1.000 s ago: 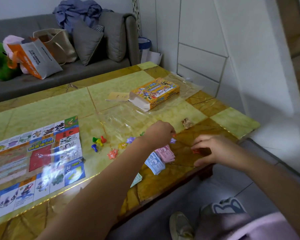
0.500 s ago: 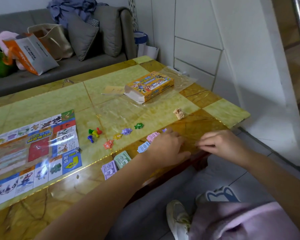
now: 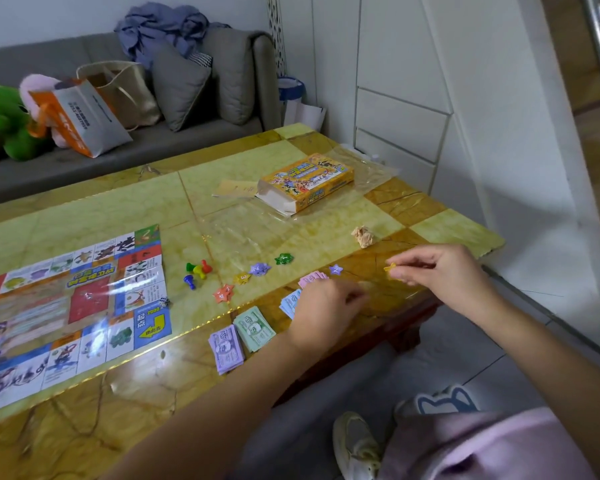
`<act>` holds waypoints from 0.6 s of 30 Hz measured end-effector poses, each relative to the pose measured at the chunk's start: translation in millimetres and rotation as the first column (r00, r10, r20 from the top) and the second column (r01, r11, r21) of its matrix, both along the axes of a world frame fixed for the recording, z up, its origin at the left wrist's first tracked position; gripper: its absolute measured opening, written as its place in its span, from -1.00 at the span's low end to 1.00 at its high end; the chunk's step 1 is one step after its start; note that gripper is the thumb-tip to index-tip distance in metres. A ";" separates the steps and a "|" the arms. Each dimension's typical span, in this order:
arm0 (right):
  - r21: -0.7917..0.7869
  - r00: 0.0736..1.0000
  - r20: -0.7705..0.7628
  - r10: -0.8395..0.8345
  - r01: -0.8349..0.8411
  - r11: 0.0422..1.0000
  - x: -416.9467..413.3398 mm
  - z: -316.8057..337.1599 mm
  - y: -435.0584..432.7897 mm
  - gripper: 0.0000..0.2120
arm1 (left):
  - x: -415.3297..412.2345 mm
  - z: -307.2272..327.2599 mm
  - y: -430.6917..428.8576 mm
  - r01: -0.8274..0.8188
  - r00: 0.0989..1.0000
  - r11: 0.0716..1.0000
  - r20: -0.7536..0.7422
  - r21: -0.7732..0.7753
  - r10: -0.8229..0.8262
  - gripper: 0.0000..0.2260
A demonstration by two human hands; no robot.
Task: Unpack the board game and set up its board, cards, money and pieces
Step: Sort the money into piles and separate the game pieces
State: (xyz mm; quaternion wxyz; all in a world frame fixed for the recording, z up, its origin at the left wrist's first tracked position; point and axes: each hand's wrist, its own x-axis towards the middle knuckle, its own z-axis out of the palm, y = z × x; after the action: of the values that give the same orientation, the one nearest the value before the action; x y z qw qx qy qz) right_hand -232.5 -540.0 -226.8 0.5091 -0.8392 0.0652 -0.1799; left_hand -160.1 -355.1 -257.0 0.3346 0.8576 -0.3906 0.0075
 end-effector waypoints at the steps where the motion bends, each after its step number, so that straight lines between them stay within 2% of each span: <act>1: 0.056 1.000 -0.025 0.010 -0.008 0.998 2.8 2.9 2.2 -0.87 | 1.7 6.8 1.7 -0.088 0.978 0.992 -0.195 -0.092 0.069 -0.85; 3: 0.151 0.997 -0.057 0.046 -0.037 0.988 9.3 6.4 7.2 -0.89 | 5.5 18.8 4.2 -0.251 0.838 0.932 -0.540 -0.260 0.075 -0.89; 4: 0.187 0.996 -0.060 0.062 -0.050 0.981 12.5 7.5 11.1 -0.90 | 6.6 23.4 4.3 -0.309 0.765 0.900 -0.643 -0.308 0.042 -0.90; 7: 0.239 0.996 -0.039 0.078 -0.067 0.969 24.5 6.9 24.6 -0.90 | 9.4 29.9 4.3 -0.399 0.642 0.832 -0.765 -0.386 -0.047 -0.92; 9: 0.231 0.997 -0.043 0.064 -0.052 0.972 33.2 4.8 32.1 -0.88 | 11.3 30.8 5.5 -0.417 0.626 0.807 -0.776 -0.417 -0.077 -0.93; 13: 0.241 0.998 -0.046 0.051 -0.038 0.970 50.3 -0.2 42.8 -0.91 | 19.2 29.7 16.1 -0.402 0.675 0.804 -0.735 -0.437 -0.062 -0.98; 18: 0.293 0.987 -0.059 0.151 -0.128 0.948 63.9 -1.1 56.4 -0.87 | 33.8 30.5 38.5 -0.391 0.705 0.832 -0.709 -0.393 -0.003 -0.96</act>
State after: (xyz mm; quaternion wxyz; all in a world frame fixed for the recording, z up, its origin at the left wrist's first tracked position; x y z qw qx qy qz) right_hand -168.6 -483.6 -227.9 0.6342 -0.7652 0.0516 -0.0983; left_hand -126.3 -316.7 -226.5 0.6685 0.7135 -0.1258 -0.1677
